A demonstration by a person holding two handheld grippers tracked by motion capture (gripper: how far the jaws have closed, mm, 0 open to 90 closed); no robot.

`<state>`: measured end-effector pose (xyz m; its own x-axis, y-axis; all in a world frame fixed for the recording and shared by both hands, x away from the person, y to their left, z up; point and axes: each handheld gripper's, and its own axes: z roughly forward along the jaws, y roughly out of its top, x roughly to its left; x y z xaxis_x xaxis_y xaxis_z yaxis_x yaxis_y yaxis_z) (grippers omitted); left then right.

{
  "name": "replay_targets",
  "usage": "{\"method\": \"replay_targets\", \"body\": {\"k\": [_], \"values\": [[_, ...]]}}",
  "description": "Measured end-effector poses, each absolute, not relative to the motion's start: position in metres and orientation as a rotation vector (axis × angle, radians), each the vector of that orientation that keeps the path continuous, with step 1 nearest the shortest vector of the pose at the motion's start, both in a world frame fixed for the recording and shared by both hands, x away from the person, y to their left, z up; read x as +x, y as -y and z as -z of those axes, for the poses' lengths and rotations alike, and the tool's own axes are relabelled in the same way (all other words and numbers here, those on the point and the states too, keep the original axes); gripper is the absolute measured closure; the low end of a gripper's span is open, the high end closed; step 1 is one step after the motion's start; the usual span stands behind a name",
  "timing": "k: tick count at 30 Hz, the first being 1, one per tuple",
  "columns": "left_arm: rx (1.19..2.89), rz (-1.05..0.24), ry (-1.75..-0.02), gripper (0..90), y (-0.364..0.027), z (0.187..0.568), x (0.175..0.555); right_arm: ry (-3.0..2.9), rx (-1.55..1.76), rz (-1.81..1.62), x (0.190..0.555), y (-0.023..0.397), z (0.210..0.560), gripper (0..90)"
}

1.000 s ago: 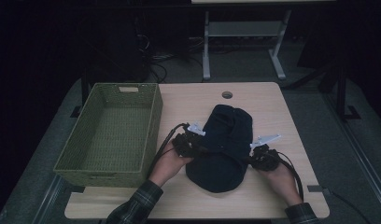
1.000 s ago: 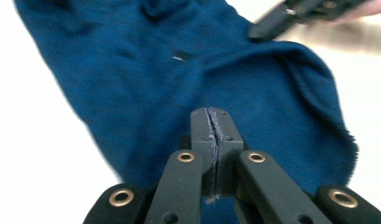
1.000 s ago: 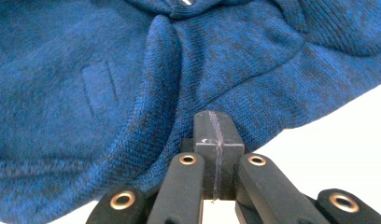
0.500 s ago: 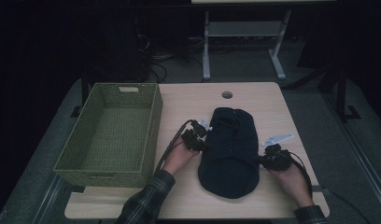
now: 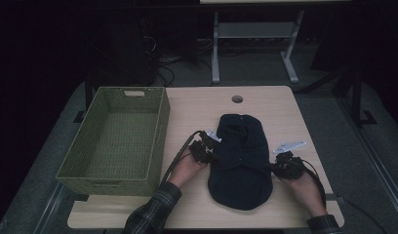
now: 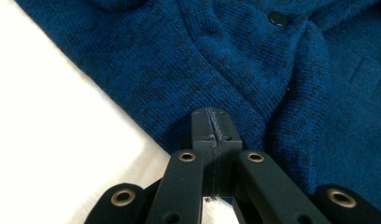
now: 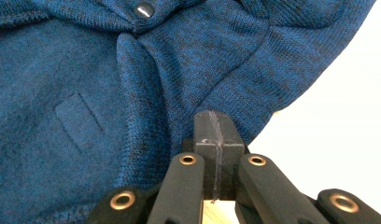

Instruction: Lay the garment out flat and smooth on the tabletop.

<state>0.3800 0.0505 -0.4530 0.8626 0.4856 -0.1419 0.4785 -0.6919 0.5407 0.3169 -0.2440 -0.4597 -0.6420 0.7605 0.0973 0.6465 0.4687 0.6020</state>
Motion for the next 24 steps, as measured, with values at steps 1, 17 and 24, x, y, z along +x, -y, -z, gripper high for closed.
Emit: {"method": "replay_targets", "body": {"k": [1,17,24], "values": [[2.449,-0.016,-0.702,90.0,-0.051,0.453,0.377,-2.534,1.214,-0.916,0.316,0.243,0.46,89.9],[2.459,0.014,-0.686,90.0,-0.074,0.452,0.341,-2.592,1.128,-0.962,0.287,0.227,0.461,89.9],[2.473,0.019,-0.674,90.0,-0.08,0.451,0.323,-2.618,1.089,-0.974,0.279,0.222,0.461,89.9]]}}
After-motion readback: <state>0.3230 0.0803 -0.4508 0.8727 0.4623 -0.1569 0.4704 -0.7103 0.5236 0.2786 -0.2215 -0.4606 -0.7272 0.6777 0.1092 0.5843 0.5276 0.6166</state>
